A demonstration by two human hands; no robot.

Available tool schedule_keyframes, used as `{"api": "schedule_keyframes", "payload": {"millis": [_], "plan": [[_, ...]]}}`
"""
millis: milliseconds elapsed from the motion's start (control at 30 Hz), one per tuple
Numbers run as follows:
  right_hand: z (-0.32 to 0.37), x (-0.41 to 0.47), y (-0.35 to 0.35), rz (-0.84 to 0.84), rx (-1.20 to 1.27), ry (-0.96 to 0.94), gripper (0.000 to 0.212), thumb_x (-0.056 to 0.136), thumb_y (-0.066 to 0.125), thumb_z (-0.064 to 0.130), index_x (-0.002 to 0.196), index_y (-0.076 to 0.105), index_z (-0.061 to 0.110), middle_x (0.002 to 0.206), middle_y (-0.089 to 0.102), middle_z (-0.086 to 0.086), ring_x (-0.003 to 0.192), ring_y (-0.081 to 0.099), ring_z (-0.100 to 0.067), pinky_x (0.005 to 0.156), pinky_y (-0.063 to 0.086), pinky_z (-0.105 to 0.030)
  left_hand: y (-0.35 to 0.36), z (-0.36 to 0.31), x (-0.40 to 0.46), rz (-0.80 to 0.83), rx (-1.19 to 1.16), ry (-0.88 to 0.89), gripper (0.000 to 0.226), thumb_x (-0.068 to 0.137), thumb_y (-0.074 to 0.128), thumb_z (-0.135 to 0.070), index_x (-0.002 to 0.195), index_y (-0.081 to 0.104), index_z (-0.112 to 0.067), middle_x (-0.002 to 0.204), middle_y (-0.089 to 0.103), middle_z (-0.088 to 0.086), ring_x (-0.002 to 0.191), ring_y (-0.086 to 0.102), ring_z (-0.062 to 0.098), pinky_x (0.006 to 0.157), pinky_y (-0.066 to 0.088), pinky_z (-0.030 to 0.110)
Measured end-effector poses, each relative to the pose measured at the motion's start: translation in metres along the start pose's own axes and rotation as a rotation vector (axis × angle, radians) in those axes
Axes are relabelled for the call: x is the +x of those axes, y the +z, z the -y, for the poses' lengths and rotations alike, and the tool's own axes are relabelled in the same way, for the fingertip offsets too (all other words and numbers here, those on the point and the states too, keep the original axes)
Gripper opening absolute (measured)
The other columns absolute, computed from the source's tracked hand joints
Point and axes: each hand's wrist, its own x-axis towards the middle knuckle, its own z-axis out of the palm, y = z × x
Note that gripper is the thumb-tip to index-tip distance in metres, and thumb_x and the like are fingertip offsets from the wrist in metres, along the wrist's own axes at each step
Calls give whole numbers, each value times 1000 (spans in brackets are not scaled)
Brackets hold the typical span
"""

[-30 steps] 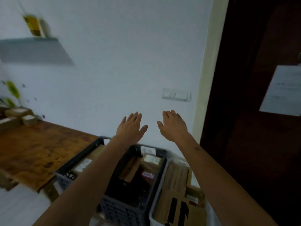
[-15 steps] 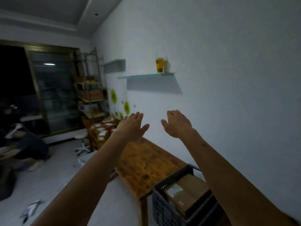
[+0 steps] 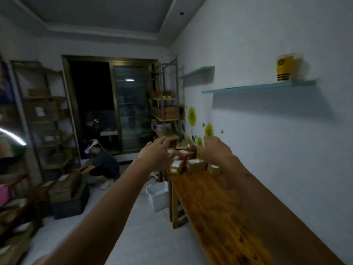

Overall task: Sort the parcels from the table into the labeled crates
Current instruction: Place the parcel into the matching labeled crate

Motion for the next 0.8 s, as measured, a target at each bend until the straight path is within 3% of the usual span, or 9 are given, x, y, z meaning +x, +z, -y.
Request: {"api": "schedule_keyframes", "payload": {"millis": [267, 400, 633, 800], "plan": [[33, 195, 79, 50, -23, -66, 52, 103, 31, 43, 134, 51, 6, 136, 52, -15, 123, 49, -34, 101, 46, -48, 33, 121, 152, 3, 13, -148, 70, 104, 36, -53, 160, 12, -17, 168, 12, 5, 154, 14, 23, 125, 14, 44], [46, 280, 122, 40, -12, -66, 51, 105, 38, 39, 143, 43, 5, 145, 47, -16, 133, 44, -32, 107, 43, -45, 62, 173, 231, 18, -9, -128, 68, 105, 35, -50, 159, 14, -16, 167, 14, 8, 153, 15, 24, 125, 16, 45], [66, 427, 215, 35, -84, -39, 51, 103, 39, 41, 140, 47, 6, 142, 51, -17, 130, 47, -33, 102, 46, -45, 130, 278, 359, 15, -68, -108, 68, 105, 34, -51, 160, 14, -15, 167, 15, 7, 152, 19, 24, 123, 16, 44], [88, 539, 264, 45, -77, -2, 50, 104, 39, 41, 138, 48, 5, 137, 54, -18, 124, 52, -33, 96, 46, -42, 157, 363, 480, 13, -113, -100, 67, 105, 35, -51, 159, 17, -15, 166, 18, 8, 150, 25, 26, 121, 26, 44]]}}
